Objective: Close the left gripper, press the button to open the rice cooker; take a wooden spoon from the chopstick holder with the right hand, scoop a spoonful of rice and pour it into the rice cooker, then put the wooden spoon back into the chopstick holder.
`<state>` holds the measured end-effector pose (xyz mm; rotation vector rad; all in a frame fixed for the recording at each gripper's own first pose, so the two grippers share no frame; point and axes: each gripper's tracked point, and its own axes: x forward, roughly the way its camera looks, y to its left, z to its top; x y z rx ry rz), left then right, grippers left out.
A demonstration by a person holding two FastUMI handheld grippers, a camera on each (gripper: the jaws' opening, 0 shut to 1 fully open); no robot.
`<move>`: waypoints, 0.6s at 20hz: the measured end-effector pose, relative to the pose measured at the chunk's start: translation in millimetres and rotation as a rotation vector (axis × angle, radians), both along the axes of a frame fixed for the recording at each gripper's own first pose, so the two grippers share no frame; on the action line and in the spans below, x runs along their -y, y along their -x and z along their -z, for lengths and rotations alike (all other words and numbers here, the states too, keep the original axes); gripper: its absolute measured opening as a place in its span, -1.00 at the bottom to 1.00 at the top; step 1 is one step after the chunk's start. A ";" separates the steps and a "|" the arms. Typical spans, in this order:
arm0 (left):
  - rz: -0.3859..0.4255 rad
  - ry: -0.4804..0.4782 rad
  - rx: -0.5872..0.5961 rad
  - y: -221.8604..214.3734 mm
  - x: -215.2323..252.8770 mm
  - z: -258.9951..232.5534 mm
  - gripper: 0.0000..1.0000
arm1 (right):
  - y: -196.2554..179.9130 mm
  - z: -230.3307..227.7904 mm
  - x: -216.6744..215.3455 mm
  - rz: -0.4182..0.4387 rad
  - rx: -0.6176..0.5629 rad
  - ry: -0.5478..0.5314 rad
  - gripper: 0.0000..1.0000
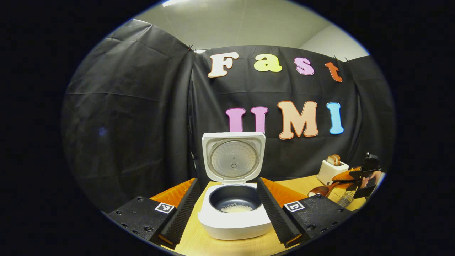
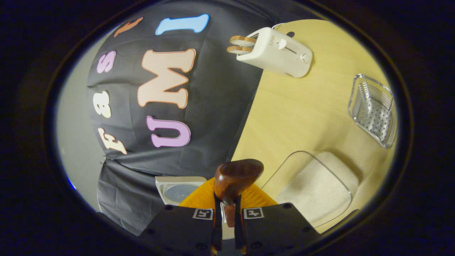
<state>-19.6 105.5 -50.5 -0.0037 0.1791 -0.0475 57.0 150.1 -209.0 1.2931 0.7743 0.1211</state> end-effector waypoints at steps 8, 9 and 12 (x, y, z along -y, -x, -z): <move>-0.063 -0.004 0.006 11.3 -45.2 -2.4 0.92 | -17.6 -32.4 -84.7 -0.093 0.061 -0.050 -0.71; -0.071 -0.005 0.007 13.1 -51.3 -2.3 0.99 | -19.8 -34.5 -95.8 -0.106 0.070 -0.042 -0.71; -0.094 -0.005 0.004 18.4 -65.2 -2.1 0.99 | -22.7 -40.7 -132.8 -0.146 0.084 -0.042 -0.71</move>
